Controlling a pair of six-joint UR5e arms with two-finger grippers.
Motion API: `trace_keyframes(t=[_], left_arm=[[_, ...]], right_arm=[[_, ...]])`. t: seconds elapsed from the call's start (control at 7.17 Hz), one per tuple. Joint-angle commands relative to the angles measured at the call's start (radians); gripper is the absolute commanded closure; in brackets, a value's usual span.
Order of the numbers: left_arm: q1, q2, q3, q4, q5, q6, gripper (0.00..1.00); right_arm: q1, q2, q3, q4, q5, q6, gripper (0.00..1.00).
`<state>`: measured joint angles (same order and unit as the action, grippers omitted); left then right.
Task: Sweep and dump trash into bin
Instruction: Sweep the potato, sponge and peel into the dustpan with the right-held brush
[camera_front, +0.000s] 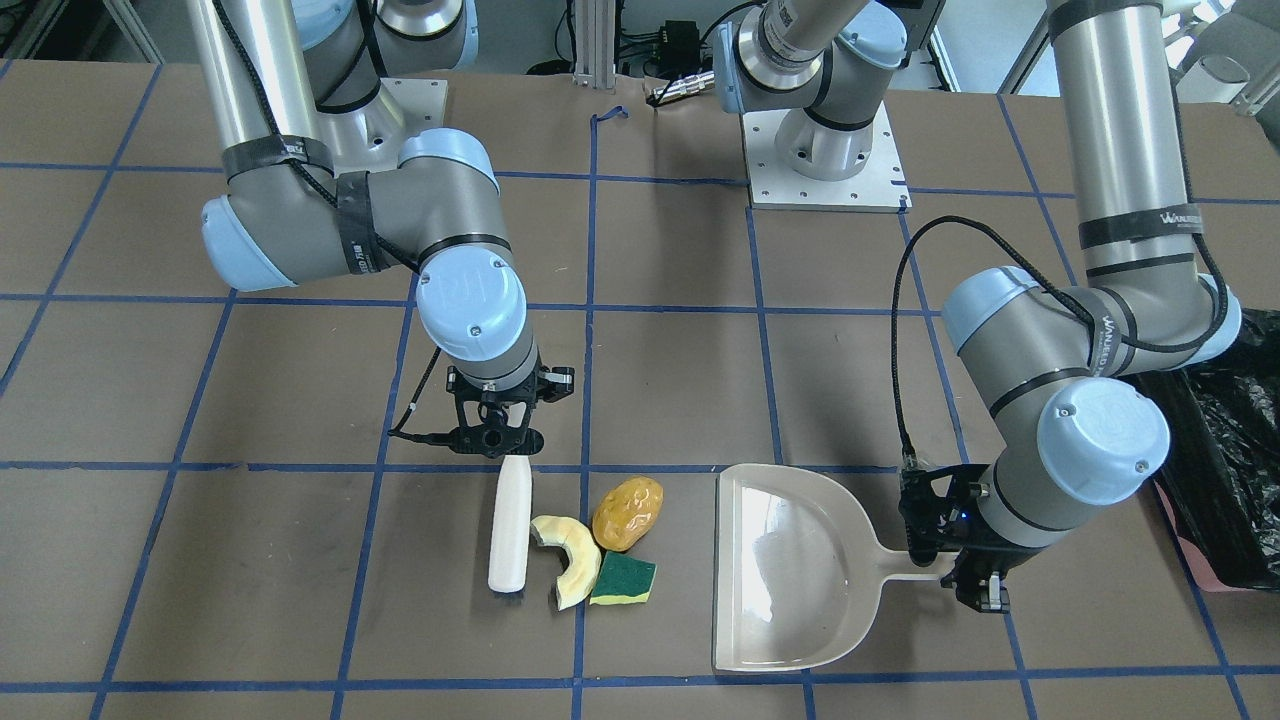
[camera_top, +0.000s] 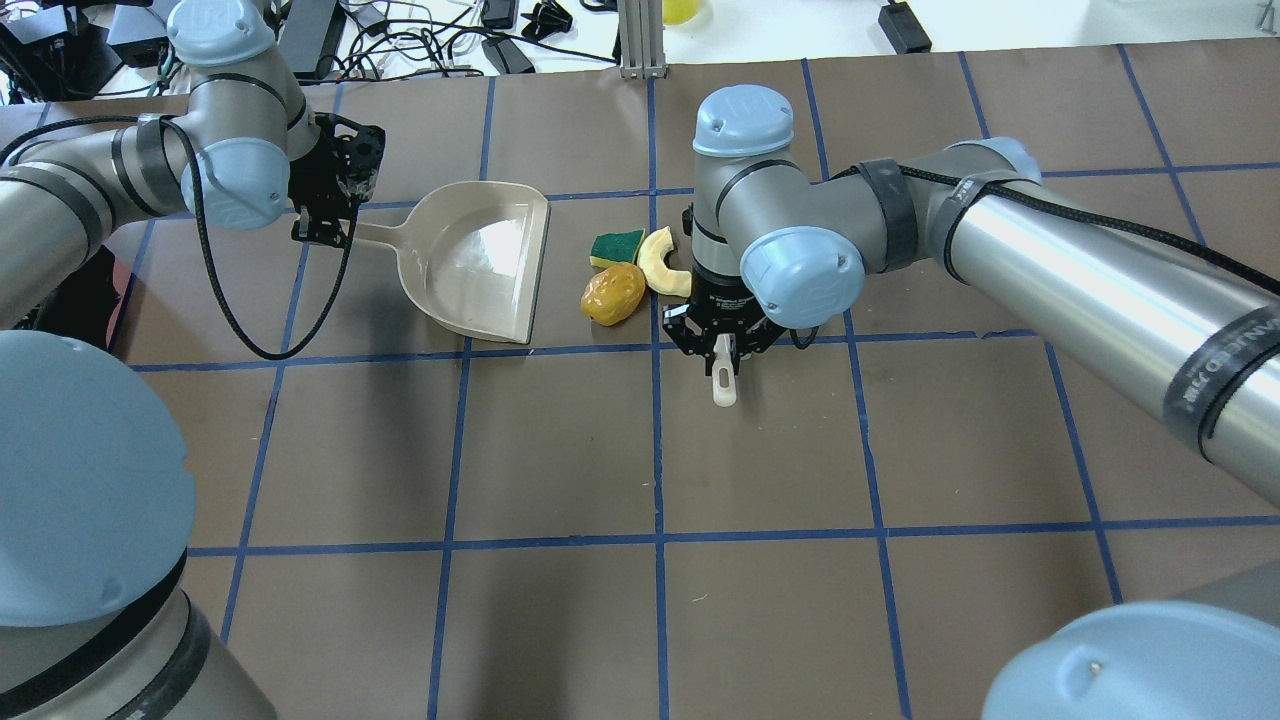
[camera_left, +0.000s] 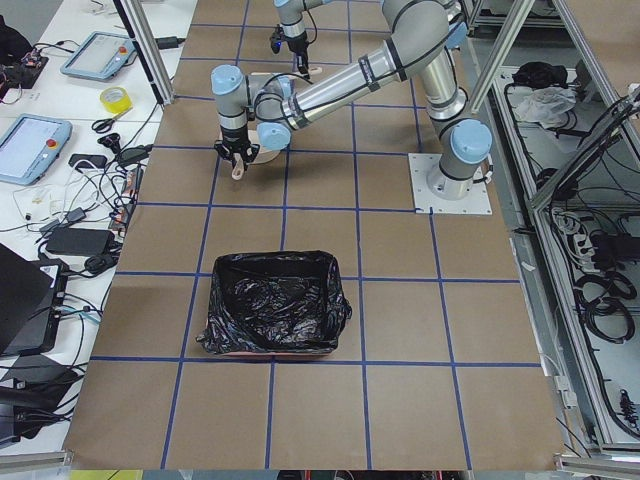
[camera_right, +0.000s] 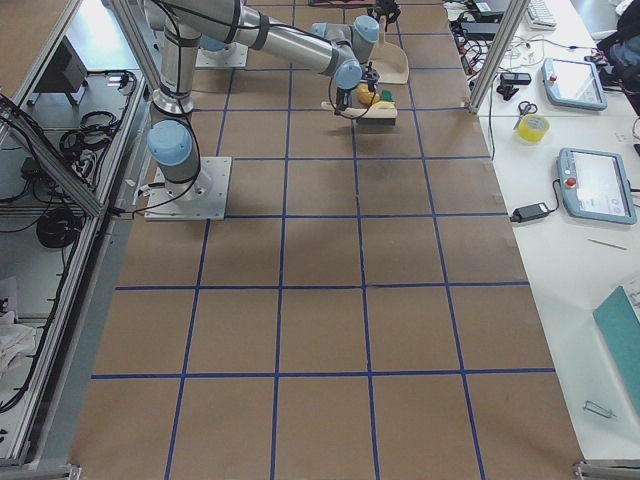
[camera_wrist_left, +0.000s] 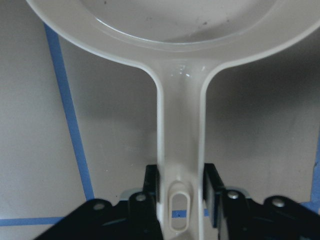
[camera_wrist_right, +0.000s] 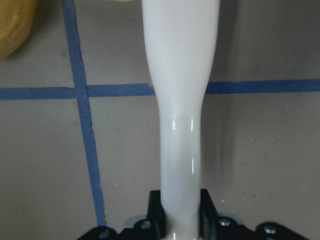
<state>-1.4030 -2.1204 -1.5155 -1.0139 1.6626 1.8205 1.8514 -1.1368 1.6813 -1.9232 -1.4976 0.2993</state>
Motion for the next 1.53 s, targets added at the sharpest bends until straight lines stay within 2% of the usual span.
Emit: trace_keyframes(t=[0.0,0.28,1.12,1.4], left_arm=[[-0.008,0.000,0.001,-0.002,0.005,-0.012,0.80],[-0.010,-0.001,0.001,-0.002,0.005,-0.015,0.80],[-0.010,0.005,0.003,-0.002,-0.007,-0.015,0.80],[-0.010,0.005,0.003,0.000,-0.010,-0.015,0.80]], right_arm=[[0.040,0.038,-0.018,-0.056,0.002,0.063,1.00],[0.109,0.096,-0.102,-0.053,0.004,0.174,1.00],[0.287,0.244,-0.326,-0.065,0.135,0.478,1.00],[0.308,0.268,-0.371,-0.073,0.172,0.492,1.00]])
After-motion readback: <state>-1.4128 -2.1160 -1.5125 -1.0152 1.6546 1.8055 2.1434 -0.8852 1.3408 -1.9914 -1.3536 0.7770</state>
